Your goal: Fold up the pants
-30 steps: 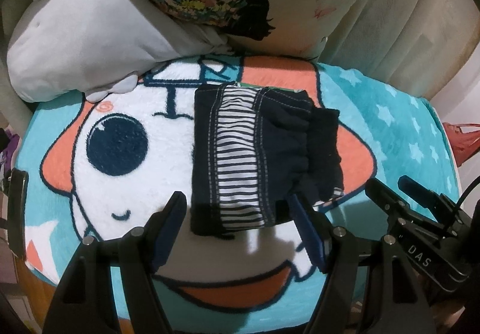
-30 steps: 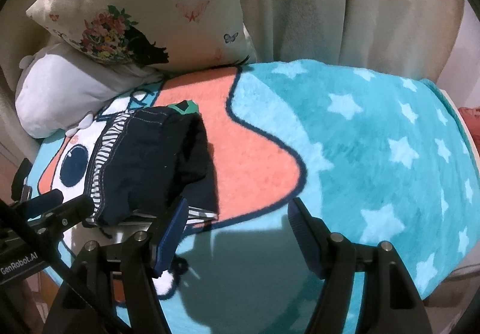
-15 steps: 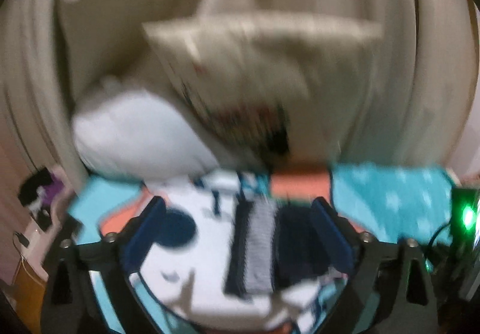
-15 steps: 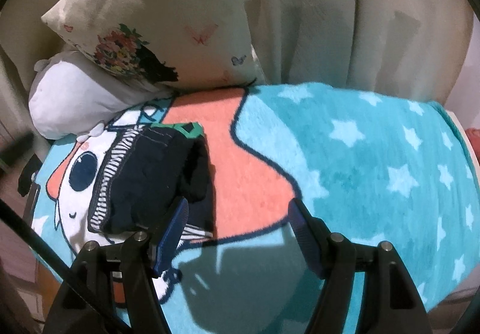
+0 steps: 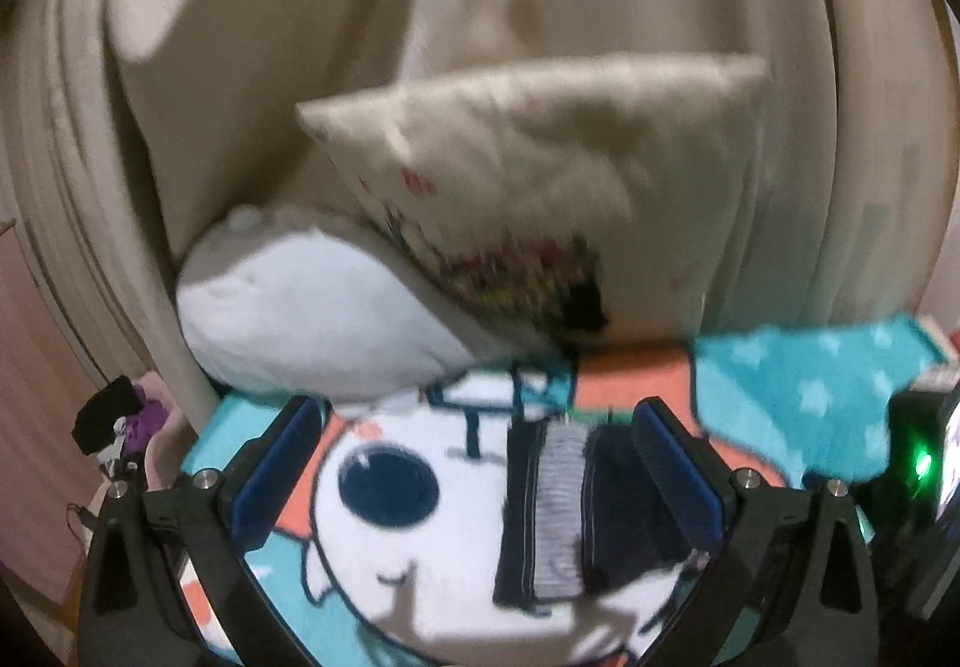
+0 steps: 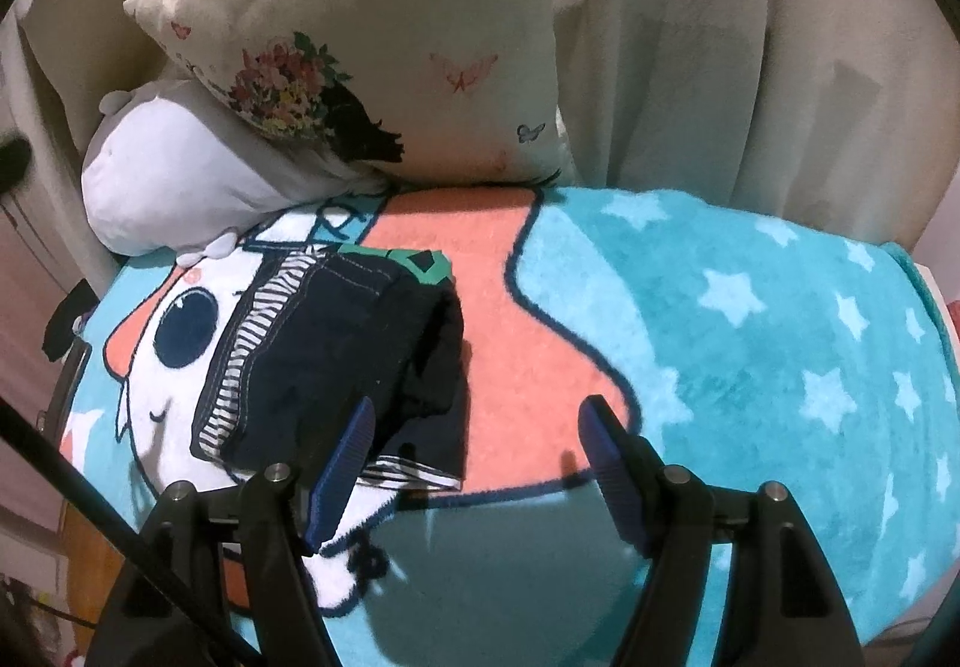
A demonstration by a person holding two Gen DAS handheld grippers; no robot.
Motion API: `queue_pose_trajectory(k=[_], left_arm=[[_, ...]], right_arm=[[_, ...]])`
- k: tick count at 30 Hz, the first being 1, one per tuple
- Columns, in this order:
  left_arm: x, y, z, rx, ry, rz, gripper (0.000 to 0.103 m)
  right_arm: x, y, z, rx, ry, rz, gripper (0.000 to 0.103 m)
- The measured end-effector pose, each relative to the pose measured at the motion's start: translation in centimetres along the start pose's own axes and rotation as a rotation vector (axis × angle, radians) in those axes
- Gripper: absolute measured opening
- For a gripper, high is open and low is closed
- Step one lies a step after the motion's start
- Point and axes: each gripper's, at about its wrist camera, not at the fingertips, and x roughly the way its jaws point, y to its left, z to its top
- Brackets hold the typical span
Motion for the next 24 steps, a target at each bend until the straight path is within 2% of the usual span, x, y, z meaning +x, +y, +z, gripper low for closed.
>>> queue_pose_trajectory(k=[4,8,12,17,18,19,20,22,24], left_arm=[[2.0,-0.2,-1.3,-0.019,0.106,-0.051,0.103],[5.3,1.4,-2.3,-0.105,0.226,-0.102,0.103],[11.0,3.2,-3.9,-0.230,0.414,-0.239,0.103],[16.9,2.7,-5.5,-0.268,0.532,-0.369,0.102],[17.8,2.3,-5.8,-0.265,0.552,-0.386,0.097],[18.6,1.9,-6.0,-0.264,0.573,-0.410,0.086],[19.1,1.6,-6.2,-0.265,0.591,-0.431,0.080],[20.1,0.9,-7.0,-0.304,0.649,-0.510,0.050],[19.8,0.6,-6.8,-0.341,0.655,-0.537,0.039]], right_arm=[[0.6,-0.2,-0.2,0.013,0.022,0.002,0.076],[1.5,-1.2,0.2,0.065,0.056,0.061,0.077],[3.4,-2.1,2.1,0.115,0.089,0.195,0.081],[8.0,-1.4,3.9,0.126,0.159,0.267,0.081],[8.9,-1.4,4.0,0.136,0.176,0.283,0.081],[10.0,-1.2,4.1,0.155,0.200,0.312,0.081],[10.8,-1.3,4.1,0.173,0.216,0.328,0.080],[12.2,-1.2,3.9,0.223,0.258,0.383,0.060],[12.3,-1.1,4.0,0.249,0.263,0.405,0.044]])
